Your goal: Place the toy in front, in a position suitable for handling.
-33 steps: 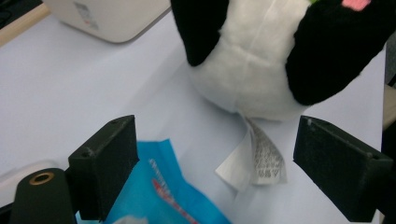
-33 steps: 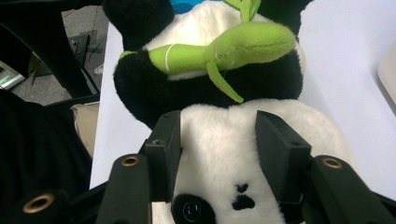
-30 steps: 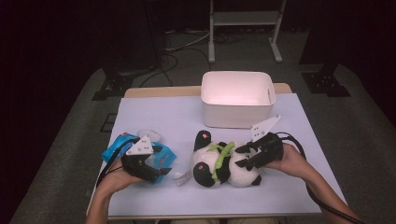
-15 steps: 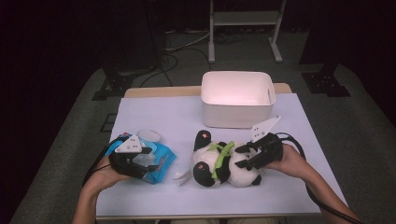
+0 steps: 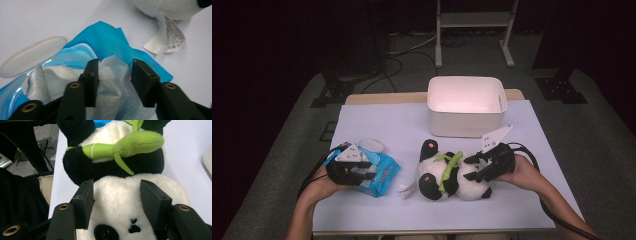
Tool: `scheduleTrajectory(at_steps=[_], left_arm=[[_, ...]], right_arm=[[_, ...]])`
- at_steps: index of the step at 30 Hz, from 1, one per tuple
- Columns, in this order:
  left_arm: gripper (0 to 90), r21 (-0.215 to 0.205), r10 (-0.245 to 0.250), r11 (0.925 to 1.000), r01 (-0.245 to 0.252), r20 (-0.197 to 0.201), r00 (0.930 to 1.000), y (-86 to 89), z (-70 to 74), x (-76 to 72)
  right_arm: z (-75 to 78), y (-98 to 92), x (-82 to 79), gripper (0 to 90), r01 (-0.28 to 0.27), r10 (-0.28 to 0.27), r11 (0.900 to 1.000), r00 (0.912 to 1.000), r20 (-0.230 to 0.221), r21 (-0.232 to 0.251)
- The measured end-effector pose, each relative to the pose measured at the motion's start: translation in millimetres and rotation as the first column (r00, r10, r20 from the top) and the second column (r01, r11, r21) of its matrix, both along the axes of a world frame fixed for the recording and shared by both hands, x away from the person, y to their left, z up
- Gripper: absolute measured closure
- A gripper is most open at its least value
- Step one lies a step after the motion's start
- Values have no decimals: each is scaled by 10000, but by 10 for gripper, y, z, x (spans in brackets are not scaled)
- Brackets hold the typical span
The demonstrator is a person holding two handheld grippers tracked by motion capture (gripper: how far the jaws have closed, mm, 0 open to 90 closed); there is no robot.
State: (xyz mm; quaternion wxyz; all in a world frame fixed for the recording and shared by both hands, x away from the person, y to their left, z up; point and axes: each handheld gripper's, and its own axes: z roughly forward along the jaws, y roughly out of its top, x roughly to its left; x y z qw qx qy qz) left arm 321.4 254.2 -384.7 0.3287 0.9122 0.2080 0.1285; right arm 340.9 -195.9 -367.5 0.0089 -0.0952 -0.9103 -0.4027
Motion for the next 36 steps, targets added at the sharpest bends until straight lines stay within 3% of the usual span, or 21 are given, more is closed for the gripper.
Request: scheduleTrajectory(at_steps=[2,6,8,16,18,19,23,27,36], left_arm=[[625,100,-3,9999,1,160,9999,0,-4,0],[794,436,11,9990,-37,602,9982,-15,-3,-3],[818,572,-50,9984,10,695,9976,-19,4,4],[883,615,-474,9971,443,510,9976,-59,29,11],[884,506,-528,9974,505,445,9976,-70,33,11],[885,250,-579,9981,570,341,9977,-72,40,10],[885,185,-736,9972,731,300,9968,-103,69,5],[889,-141,-829,9964,833,304,9961,-143,118,4],[889,-561,-1305,9898,1313,185,9913,-303,230,18]], right_arm=[[1,1,1,444,-12,12,10000,10000,27,-27],[-2,4,5,433,9,-9,10000,10000,39,-2],[-3,3,6,433,16,-16,10000,10000,16,17],[-2,0,10,423,-10,10,10000,10000,-24,22],[-1,2,10,420,-33,33,10000,10000,-3,0],[0,3,8,417,-35,35,10000,10000,-10,-5],[-3,1,3,415,-31,31,10000,10000,-1,21],[-5,1,2,413,-26,26,10000,10000,4,25],[-6,3,-7,411,-11,11,10000,10000,58,1]])
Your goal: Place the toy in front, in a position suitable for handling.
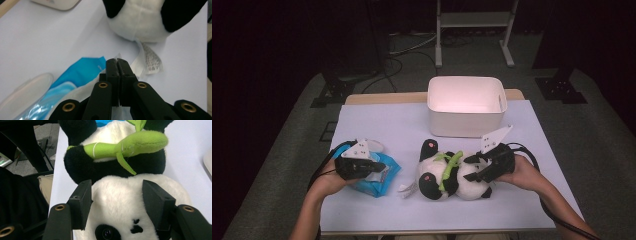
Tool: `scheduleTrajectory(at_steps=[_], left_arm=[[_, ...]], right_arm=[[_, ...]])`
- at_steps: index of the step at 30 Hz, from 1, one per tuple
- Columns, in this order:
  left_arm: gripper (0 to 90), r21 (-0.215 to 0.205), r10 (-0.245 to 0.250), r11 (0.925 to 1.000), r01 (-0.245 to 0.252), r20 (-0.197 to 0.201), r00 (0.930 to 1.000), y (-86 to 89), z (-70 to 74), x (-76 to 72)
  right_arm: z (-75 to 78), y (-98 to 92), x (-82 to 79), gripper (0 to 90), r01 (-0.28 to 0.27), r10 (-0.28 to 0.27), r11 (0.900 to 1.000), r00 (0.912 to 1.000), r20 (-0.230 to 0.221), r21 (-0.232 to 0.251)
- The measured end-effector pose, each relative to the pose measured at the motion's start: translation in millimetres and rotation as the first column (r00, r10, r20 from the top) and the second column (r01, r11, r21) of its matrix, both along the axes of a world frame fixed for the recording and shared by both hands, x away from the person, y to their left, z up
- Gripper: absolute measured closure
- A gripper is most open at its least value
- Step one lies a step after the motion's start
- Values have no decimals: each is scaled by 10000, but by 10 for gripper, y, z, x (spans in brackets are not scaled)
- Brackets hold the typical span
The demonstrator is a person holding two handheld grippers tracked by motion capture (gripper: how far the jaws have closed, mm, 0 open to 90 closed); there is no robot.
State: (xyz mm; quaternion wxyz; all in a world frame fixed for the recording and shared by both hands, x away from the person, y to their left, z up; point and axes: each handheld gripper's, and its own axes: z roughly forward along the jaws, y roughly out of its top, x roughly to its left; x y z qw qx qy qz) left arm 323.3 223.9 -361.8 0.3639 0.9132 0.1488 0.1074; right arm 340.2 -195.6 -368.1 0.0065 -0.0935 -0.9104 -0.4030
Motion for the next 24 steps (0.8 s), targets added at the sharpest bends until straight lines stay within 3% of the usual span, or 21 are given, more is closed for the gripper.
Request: scheduleTrajectory(at_steps=[3,13,18,24], left_arm=[[889,111,-161,9998,161,37,9999,-86,60,10],[887,-250,-1202,9924,1208,228,9925,-519,324,4],[886,-421,-1884,9809,1900,403,9813,-818,493,10],[885,-394,-2735,9604,2759,578,9601,-1233,642,36]], right_arm=[[-2,-1,0,413,-2,2,10000,10000,18,9],[-17,-1,-11,416,52,-53,9999,9999,94,90],[-23,0,-16,416,41,-42,10000,9999,147,73],[-43,-8,-24,420,78,-84,9997,9996,286,219]])
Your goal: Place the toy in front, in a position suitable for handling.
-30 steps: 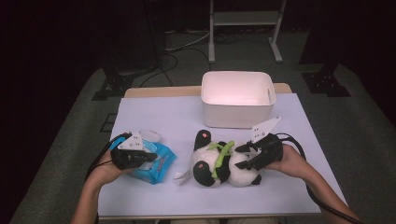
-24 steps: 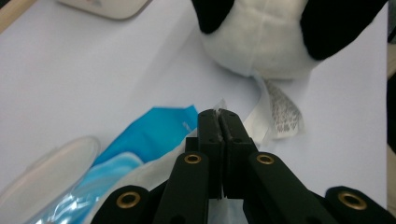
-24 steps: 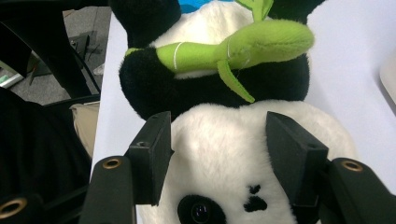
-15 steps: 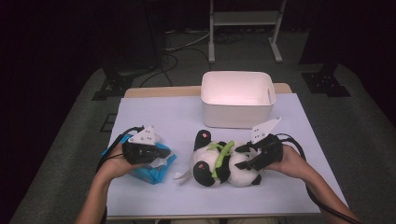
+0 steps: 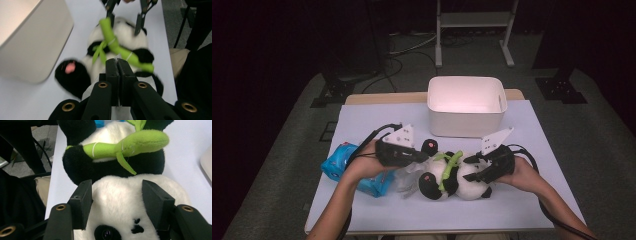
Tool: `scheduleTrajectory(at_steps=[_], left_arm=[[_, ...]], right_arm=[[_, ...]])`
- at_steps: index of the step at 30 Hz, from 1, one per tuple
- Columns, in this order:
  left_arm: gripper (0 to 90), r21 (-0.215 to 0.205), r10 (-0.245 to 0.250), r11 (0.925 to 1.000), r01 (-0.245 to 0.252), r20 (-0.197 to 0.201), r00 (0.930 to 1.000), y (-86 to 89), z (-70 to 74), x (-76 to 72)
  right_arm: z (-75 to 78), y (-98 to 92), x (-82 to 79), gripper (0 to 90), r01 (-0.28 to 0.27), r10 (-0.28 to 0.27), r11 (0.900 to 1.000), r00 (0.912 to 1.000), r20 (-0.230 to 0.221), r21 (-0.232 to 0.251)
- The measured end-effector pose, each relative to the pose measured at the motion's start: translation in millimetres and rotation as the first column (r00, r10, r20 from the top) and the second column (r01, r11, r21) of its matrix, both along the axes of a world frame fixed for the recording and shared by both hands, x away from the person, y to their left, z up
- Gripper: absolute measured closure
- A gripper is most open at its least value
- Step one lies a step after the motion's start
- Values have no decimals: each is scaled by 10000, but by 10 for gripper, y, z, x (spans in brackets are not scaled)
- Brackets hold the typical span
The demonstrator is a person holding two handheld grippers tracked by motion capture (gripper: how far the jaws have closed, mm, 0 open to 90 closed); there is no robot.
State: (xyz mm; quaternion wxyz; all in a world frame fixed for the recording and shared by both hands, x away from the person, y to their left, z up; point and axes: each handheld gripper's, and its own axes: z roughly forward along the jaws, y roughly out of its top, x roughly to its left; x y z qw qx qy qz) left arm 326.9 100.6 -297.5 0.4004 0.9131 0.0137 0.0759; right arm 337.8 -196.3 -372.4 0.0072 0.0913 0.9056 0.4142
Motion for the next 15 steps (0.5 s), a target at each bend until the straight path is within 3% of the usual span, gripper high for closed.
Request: scheduleTrajectory(at_steps=[10,15], left_arm=[[883,95,-1045,9945,1044,166,9944,-536,121,-13],[883,407,-1188,9921,1189,-64,9929,-672,11,32]], right_arm=[[-29,-34,-17,420,-10,6,9996,9999,143,282],[-20,-78,-37,413,57,-66,9985,9998,163,537]])
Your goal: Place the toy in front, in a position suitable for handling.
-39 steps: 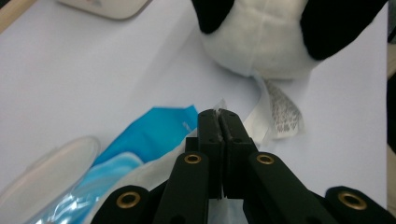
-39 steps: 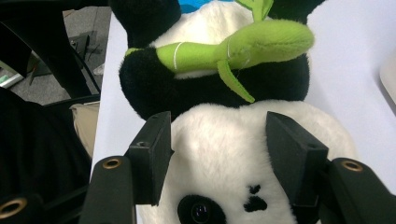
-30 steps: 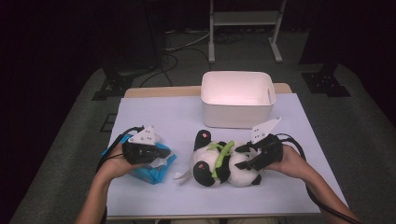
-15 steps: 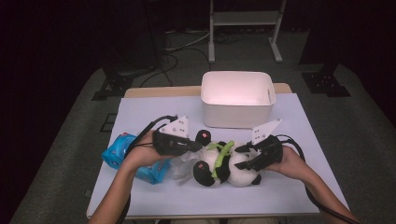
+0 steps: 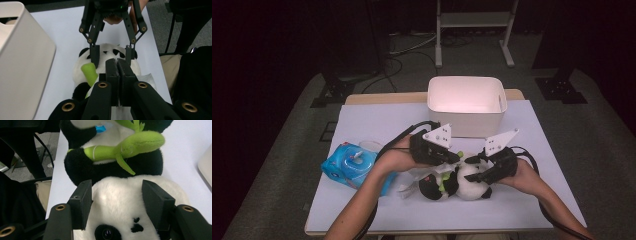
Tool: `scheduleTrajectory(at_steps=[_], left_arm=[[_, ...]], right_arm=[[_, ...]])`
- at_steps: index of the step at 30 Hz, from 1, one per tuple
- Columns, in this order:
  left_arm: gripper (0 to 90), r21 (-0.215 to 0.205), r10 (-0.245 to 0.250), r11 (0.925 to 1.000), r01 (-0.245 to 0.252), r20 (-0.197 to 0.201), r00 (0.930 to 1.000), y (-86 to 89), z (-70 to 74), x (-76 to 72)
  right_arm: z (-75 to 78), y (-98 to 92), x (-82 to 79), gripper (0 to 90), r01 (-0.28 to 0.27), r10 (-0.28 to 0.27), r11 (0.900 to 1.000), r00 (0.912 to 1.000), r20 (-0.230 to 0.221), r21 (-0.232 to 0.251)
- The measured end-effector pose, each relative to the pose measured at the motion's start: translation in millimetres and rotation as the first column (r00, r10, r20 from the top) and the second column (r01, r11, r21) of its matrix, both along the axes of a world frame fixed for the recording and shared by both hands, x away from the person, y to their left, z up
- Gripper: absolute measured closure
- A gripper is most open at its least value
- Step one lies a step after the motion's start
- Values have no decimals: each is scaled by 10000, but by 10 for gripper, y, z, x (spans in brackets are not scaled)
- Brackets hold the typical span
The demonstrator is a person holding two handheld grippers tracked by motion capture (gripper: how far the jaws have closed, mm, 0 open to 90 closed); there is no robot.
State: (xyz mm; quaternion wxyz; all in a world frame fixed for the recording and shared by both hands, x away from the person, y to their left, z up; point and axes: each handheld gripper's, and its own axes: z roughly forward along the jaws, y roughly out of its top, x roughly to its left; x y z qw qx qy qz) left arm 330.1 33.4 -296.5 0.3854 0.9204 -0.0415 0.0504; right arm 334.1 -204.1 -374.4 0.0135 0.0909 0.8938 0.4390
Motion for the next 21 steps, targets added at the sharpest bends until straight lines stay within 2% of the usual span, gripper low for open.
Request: scheduleTrajectory(at_steps=[3,6,9,12,15,18,21], left_arm=[[883,235,36,9997,-34,-102,9999,-26,-91,23],[880,257,54,9997,-49,-182,9998,-28,-147,30],[880,211,81,9997,-76,-249,9997,-38,-187,38],[880,413,88,9991,-79,-224,9997,-69,-229,41],[880,508,63,9987,-51,-222,9997,-89,-269,45],[880,490,46,9988,-32,-278,9996,-89,-295,42],[880,458,52,9989,-39,-295,9996,-74,-297,43]], right_arm=[[34,-16,-14,397,8,-9,10000,10000,64,54],[108,-52,-39,405,119,-118,9999,9995,293,-30],[180,-77,-69,460,-3,2,10000,9994,343,22],[234,-36,-106,523,-241,248,9996,9989,409,-167],[277,14,-128,596,-476,477,9989,9980,419,-50],[290,62,-121,651,-464,475,9984,9982,378,-309],[282,79,-100,701,-508,518,9981,9983,284,-346]])
